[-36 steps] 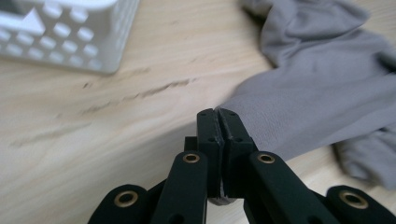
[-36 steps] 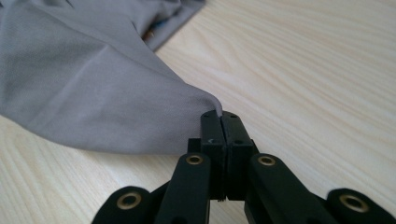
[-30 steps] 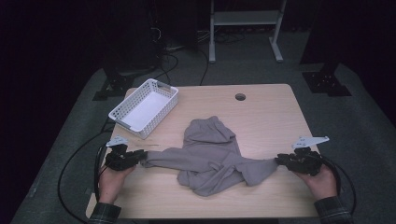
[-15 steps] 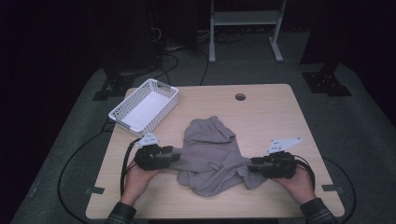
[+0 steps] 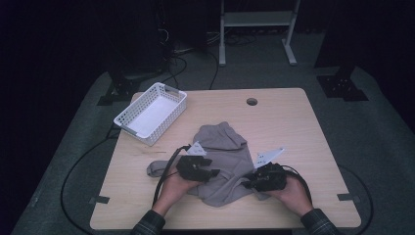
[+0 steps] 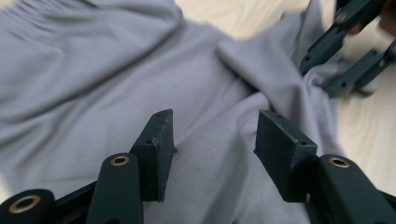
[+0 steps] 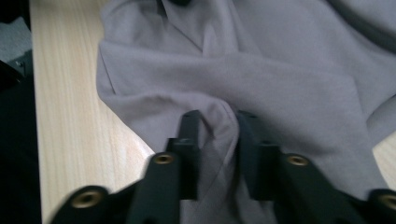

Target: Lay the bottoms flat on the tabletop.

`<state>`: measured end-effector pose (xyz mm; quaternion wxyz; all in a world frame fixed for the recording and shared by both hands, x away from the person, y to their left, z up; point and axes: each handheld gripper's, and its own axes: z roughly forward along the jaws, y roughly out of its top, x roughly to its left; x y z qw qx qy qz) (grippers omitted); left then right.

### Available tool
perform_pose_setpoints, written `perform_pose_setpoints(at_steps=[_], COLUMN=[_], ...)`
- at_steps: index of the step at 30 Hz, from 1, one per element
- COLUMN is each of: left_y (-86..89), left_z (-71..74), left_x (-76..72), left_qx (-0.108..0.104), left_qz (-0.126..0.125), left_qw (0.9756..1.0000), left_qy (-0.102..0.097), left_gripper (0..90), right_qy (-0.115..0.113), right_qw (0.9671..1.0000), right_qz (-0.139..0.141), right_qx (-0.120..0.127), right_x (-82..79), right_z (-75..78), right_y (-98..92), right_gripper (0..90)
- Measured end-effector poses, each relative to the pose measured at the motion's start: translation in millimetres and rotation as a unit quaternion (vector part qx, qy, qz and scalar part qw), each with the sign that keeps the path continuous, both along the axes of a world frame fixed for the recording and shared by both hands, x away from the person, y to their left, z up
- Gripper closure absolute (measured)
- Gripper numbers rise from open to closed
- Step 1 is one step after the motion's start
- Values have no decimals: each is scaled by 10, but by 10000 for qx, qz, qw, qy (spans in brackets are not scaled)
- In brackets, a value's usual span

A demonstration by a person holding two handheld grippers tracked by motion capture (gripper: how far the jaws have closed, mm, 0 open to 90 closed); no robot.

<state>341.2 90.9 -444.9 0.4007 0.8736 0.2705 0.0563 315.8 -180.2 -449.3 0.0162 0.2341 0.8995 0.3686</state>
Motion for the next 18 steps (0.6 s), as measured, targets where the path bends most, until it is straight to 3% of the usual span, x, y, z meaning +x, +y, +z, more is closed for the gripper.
perform_pose_setpoints(at_steps=[1,3,9,13,18], left_y=[-21,-58,-111,-96,-37], left_z=[-17,-49,-68,-37,35], left_x=[5,16,10,0,-8], left_qx=[48,216,401,345,82], left_qz=[-22,-124,-314,-344,-279], left_qw=[10000,9997,9987,9988,9996], left_qy=[15,-17,-35,-48,-41], left_gripper=[488,583,823,876,880], right_qy=[-28,-20,-26,-41,-91], right_qw=[10000,10000,10000,10000,10000], right_qz=[-12,-7,-26,-16,-25], right_qx=[-16,4,-5,-1,23], right_x=[-1,4,12,8,9], right_z=[-5,-4,4,16,45], right_y=[-4,-21,-46,-50,-79], right_gripper=[776,824,850,854,862])
